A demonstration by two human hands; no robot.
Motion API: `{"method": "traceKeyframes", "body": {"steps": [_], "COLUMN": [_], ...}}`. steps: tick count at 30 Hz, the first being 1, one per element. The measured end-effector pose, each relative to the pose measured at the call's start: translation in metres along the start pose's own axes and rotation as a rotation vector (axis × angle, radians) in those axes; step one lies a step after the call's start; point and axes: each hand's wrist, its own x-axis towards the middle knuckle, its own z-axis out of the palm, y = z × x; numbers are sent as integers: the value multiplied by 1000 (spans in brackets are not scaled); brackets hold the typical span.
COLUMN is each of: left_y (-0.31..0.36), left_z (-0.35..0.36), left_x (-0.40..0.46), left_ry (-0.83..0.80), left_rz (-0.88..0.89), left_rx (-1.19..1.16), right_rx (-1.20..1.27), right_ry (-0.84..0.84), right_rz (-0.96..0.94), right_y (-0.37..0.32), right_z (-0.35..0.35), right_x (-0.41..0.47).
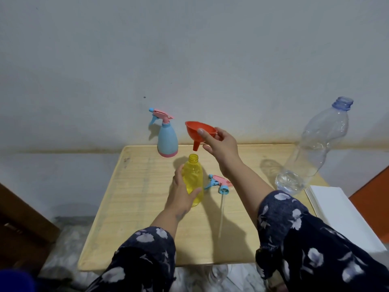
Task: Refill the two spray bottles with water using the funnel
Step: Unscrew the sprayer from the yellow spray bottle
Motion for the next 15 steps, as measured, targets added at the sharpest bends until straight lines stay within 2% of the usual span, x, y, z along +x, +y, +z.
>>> {"method": "traceKeyframes", "body": {"steps": [6,15], "left_y": [3,0], "left_z": [1,0], "left_x": [-1,-6], "left_ry": [7,7], "left_rz": [-21,-28], "left_rx": [24,8], "right_rx": [-118,-132], "right_ry": [2,-67], "right_rz": [-41,-60], "right_y": [20,47], "right_z": [6,4], "right_x": [-16,-36]}}
